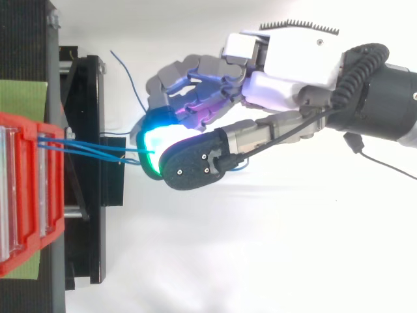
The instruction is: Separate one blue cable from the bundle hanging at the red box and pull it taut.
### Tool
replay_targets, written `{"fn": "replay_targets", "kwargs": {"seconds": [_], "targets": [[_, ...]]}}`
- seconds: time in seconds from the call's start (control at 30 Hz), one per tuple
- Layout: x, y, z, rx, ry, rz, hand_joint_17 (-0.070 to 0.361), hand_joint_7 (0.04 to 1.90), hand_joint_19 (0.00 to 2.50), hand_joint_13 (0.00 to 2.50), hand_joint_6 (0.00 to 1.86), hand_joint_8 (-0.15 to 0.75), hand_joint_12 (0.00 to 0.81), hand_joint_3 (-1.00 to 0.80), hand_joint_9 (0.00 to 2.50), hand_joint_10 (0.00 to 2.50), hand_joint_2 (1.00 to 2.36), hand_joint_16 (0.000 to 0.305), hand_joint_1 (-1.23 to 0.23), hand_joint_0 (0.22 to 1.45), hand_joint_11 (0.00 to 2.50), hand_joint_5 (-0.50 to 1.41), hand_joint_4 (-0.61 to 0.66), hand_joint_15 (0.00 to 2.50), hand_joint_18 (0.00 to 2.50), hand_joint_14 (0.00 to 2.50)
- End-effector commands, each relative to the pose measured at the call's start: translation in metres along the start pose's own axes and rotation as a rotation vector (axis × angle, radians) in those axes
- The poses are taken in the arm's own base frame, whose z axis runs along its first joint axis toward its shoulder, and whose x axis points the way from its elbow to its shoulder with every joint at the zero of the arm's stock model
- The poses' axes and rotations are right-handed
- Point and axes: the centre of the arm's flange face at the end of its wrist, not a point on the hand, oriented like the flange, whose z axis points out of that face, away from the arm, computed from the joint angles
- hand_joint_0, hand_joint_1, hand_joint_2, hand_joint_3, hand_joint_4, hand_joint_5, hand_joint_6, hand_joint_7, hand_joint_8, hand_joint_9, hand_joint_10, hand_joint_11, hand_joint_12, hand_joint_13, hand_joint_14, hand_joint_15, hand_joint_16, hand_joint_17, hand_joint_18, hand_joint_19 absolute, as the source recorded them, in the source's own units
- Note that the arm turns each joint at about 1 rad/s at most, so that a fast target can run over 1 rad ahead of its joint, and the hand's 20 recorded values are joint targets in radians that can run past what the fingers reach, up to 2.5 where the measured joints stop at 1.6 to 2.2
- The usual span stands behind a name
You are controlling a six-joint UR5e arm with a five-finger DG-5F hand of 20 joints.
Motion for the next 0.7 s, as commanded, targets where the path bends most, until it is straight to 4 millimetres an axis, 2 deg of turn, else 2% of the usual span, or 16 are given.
{"fn": "replay_targets", "kwargs": {"seconds": [0.0,0.67], "targets": [[0.0031,0.0008,0.0022,-0.030,0.004,0.011,0.074,1.47,0.29,0.63,0.90,0.342,0.279,-0.02,0.79,0.01,1.03,0.033,-0.73,0.66,0.51,-0.19,0.01,0.04,0.62,0.00],[0.0089,0.0008,0.0010,-0.024,0.012,-0.054,0.075,1.46,0.33,0.61,0.91,0.339,0.286,-0.02,0.82,0.02,1.03,0.034,-0.70,0.65,0.55,-0.19,0.02,0.06,0.60,0.00]]}}
